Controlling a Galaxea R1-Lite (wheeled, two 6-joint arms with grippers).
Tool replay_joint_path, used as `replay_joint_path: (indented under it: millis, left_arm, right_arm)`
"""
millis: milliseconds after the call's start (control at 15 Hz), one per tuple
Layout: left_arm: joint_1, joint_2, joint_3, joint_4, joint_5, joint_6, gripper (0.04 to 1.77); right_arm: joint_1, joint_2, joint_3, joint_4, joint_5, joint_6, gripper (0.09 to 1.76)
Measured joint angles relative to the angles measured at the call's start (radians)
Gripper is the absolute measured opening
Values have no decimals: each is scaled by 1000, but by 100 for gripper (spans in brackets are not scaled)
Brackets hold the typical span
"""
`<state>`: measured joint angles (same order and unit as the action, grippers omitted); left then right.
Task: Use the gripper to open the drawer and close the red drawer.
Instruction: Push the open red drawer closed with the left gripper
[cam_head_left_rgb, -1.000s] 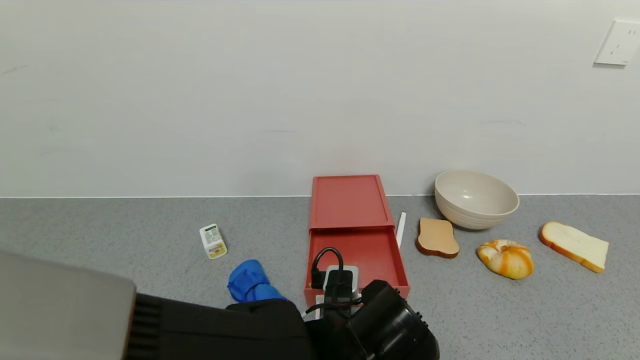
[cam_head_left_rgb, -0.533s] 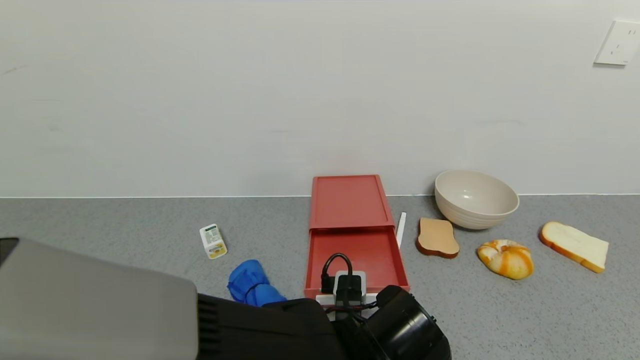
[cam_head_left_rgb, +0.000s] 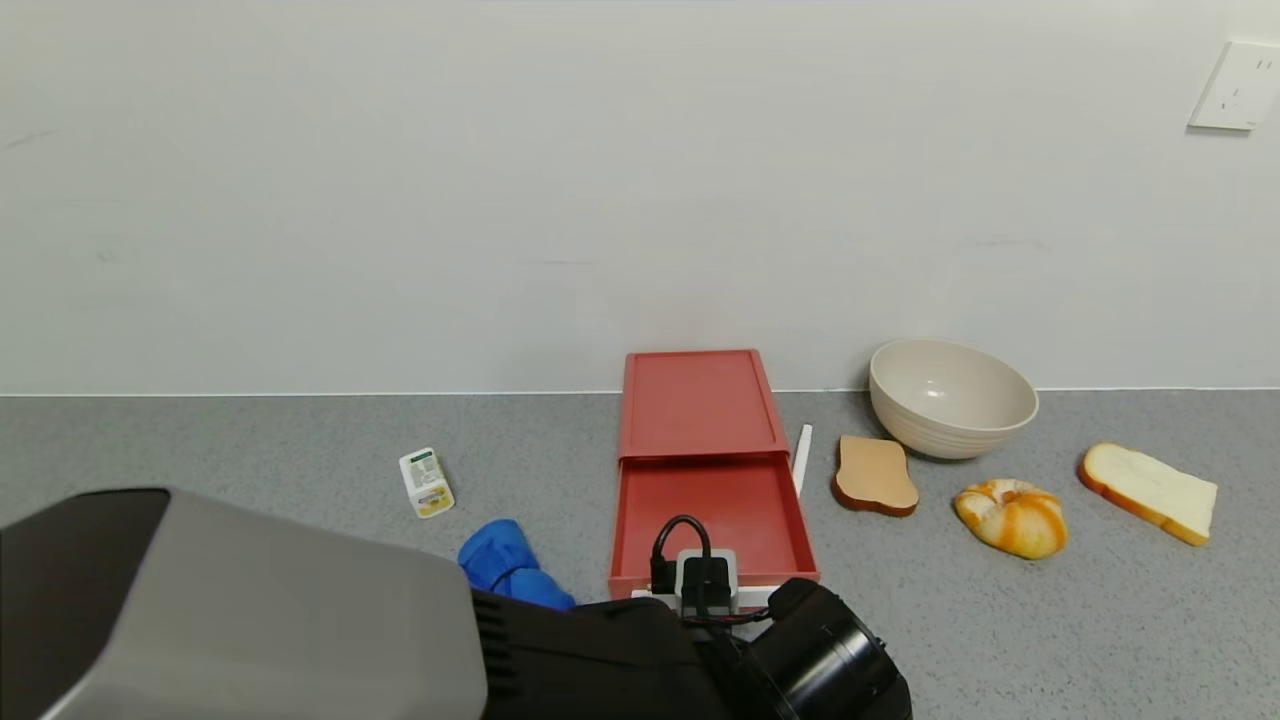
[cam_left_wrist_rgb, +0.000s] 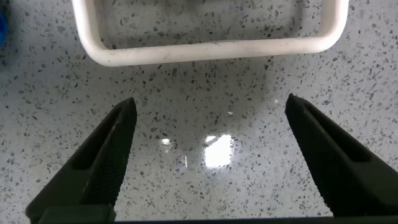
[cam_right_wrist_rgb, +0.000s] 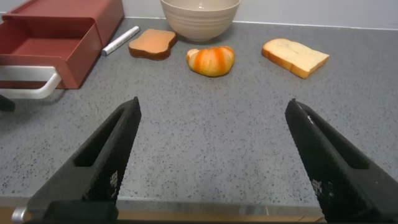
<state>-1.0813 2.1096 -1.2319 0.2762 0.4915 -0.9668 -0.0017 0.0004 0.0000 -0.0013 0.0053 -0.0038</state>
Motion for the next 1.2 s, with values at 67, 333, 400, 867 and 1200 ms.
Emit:
replay_joint_path:
  millis: [67, 333, 400, 867, 1200]
  left_arm:
    - [-1, 6, 0, -1, 10, -3, 172]
    - [-20, 23, 12, -11, 77, -19, 172]
    - [-24, 25, 15, -12, 91, -24, 172]
    - [-32, 27, 71, -182, 138, -20, 172]
    - [-37, 31, 95, -195, 179, -11, 172]
  right_arm:
    - [0, 0, 0, 0, 0, 0, 171]
    - [0, 0, 0, 0, 0, 0, 171]
    - [0, 0, 0, 0, 0, 0, 171]
    - [0, 0, 0, 0, 0, 0, 171]
    - [0, 0, 0, 0, 0, 0, 171]
